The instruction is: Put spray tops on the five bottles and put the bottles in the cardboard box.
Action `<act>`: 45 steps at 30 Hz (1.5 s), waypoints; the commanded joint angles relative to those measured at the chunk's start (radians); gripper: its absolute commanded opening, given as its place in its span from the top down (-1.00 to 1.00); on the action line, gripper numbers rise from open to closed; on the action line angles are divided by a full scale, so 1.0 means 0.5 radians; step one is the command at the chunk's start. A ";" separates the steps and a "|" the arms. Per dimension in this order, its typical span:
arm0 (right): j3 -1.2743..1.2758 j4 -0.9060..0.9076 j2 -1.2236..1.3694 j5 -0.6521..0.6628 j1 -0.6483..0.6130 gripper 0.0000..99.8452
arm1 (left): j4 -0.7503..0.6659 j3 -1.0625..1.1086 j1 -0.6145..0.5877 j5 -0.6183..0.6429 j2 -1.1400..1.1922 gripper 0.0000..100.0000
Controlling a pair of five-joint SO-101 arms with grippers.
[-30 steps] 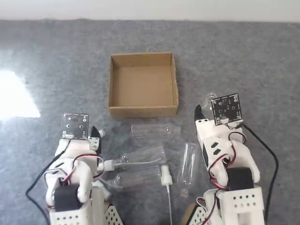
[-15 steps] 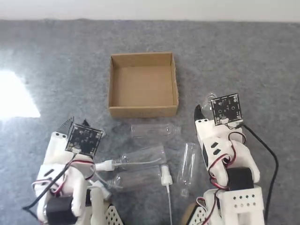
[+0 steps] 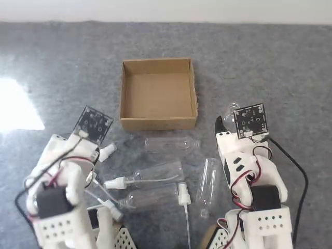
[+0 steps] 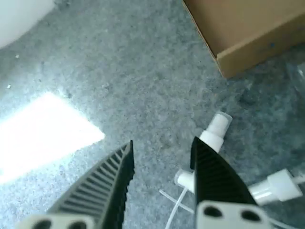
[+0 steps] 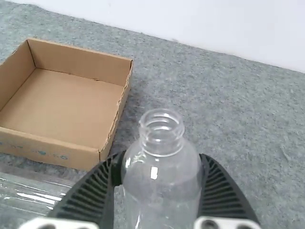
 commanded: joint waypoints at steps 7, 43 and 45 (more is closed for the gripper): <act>-0.028 -0.051 -0.020 -0.006 0.038 0.78 | 0.123 -0.348 -0.006 -0.178 0.835 0.63; -0.028 -0.051 -0.020 -0.006 0.041 0.78 | 0.012 -0.879 0.187 -0.181 2.430 0.63; -0.028 -0.051 -0.020 -0.006 0.041 0.78 | 0.012 -0.885 0.187 -0.181 2.498 0.64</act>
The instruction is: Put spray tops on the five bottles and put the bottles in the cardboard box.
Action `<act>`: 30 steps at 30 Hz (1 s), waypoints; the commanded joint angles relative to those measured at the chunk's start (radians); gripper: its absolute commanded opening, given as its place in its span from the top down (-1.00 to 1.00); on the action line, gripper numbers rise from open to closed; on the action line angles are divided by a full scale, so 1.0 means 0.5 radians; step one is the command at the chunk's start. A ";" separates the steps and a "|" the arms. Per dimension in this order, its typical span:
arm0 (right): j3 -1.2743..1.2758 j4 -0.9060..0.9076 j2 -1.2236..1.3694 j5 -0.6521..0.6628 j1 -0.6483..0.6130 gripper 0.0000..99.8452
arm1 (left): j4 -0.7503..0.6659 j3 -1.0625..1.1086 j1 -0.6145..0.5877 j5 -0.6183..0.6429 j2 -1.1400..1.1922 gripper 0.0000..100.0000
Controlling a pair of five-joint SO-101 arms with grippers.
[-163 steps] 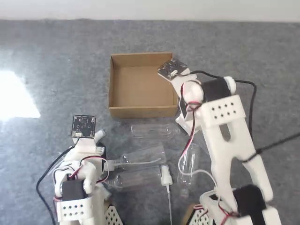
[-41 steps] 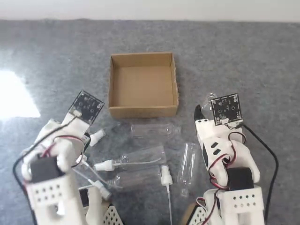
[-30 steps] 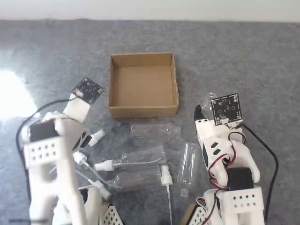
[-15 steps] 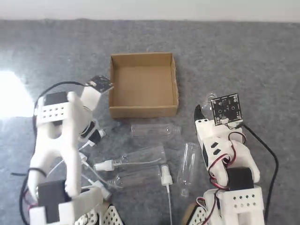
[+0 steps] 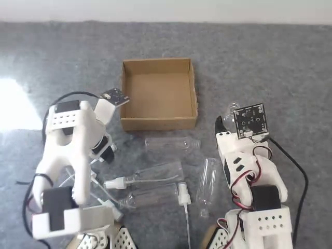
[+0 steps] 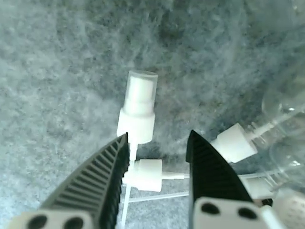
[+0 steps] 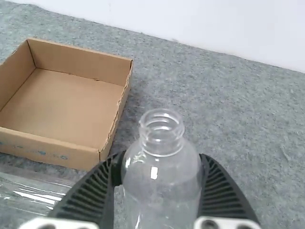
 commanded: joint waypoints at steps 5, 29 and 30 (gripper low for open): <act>-0.028 -0.051 -0.020 -0.006 0.041 0.78 | -0.046 -0.106 0.009 -0.021 0.166 0.72; -0.028 -0.044 -0.020 -0.006 0.041 0.78 | -0.129 -0.017 0.012 -0.012 0.199 0.73; -0.028 -0.044 -0.020 -0.006 0.041 0.78 | -0.129 0.002 0.018 -0.015 0.199 0.73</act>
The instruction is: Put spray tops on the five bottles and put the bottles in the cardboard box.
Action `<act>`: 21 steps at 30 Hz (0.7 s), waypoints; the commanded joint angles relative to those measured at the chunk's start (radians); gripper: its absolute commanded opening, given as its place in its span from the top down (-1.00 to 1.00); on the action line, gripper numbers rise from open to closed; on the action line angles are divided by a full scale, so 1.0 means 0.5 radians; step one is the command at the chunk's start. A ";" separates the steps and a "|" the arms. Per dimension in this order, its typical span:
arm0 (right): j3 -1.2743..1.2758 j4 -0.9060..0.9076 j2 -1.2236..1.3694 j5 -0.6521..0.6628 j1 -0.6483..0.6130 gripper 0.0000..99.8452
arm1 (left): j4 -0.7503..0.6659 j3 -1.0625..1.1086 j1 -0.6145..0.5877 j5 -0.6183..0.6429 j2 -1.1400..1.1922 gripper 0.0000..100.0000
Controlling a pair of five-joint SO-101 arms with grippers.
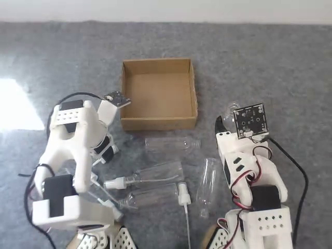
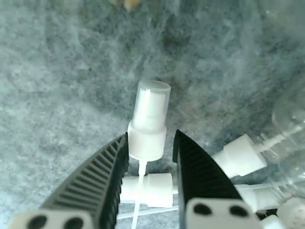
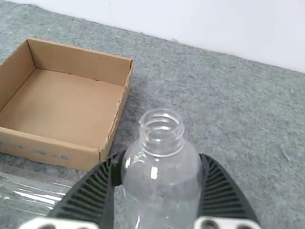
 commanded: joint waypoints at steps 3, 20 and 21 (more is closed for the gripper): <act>-0.028 -0.044 -0.020 -0.006 0.041 0.78 | -0.021 0.075 0.021 -0.021 -0.009 0.73; -0.028 -0.041 -0.020 -0.006 0.041 0.78 | -0.015 0.081 0.021 -0.021 -0.021 0.90; -0.028 -0.041 -0.020 -0.006 0.041 0.78 | -0.012 0.075 0.021 -0.021 -0.031 0.90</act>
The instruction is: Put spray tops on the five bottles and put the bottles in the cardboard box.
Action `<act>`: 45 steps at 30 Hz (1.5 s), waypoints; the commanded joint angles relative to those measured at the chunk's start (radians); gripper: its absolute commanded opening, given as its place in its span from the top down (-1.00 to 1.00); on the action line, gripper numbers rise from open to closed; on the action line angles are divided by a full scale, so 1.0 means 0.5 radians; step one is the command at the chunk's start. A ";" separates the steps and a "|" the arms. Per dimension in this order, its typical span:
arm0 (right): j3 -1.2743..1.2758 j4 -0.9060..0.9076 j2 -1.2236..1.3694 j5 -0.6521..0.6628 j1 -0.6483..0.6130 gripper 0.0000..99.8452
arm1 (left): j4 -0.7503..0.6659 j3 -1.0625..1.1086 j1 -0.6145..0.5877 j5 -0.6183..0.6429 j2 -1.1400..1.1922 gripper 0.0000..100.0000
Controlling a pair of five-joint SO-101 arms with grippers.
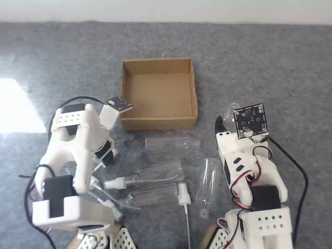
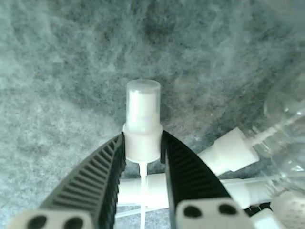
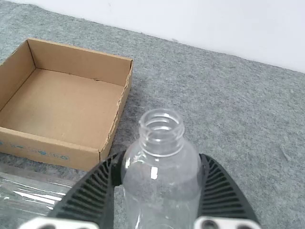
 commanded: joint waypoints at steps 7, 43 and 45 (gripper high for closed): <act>-0.028 -0.038 -0.020 -0.006 0.038 0.78 | 0.028 -0.051 0.015 -0.006 -0.034 0.90; -0.028 -0.035 -0.023 -0.006 0.038 0.78 | 0.003 0.002 -0.003 -0.006 -0.034 0.95; -0.028 -0.035 -0.023 -0.006 0.038 0.78 | 0.107 -0.072 -0.003 -0.006 -0.034 0.96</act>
